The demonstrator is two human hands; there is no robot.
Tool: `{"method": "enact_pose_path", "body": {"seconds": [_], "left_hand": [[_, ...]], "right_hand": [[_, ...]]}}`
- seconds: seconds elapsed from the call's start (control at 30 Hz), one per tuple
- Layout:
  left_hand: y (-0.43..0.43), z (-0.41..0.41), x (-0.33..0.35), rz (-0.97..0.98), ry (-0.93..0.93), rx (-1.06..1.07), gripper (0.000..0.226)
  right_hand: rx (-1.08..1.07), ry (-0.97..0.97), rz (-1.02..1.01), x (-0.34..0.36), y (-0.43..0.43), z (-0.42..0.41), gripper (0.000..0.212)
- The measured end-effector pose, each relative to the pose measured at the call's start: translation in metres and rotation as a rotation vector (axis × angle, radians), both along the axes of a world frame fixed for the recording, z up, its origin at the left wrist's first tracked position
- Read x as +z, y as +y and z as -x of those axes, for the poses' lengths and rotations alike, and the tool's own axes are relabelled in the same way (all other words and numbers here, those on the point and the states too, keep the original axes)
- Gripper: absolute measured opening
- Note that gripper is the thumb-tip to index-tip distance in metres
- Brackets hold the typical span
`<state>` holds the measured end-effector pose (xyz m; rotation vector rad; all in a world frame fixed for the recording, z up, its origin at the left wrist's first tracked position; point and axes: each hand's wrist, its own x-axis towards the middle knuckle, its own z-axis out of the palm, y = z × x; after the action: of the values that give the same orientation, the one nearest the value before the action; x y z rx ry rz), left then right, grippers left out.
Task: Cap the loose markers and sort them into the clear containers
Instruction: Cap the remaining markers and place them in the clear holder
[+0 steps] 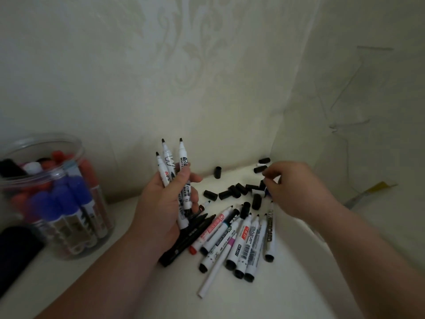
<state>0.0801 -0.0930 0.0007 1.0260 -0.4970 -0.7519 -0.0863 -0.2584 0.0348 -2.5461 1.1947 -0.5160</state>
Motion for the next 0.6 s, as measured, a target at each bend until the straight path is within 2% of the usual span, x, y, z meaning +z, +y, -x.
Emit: {"method": "enact_pose_path", "body": {"seconds": [0.13, 0.27, 0.4, 0.5, 0.6], "left_hand": [[-0.001, -0.006, -0.001, 0.001, 0.052, 0.023, 0.014], [-0.001, -0.006, -0.005, 0.004, 0.089, 0.009, 0.023], [-0.001, -0.006, -0.008, 0.038, 0.087, -0.005, 0.025], [-0.001, -0.005, -0.009, 0.044, 0.080, -0.021, 0.026], [-0.001, -0.004, -0.012, 0.038, 0.067, -0.041, 0.025]], "right_hand": [[0.192, 0.280, 0.015, 0.019, -0.020, -0.037, 0.023], [0.383, 0.483, -0.033, 0.022, -0.025, -0.070, 0.031], [0.441, 0.644, -0.058, 0.016, -0.029, -0.090, 0.041], [0.441, 0.692, -0.047, 0.011, -0.034, -0.095, 0.041], [0.441, 0.662, -0.066, 0.007, -0.036, -0.094, 0.029]]}}
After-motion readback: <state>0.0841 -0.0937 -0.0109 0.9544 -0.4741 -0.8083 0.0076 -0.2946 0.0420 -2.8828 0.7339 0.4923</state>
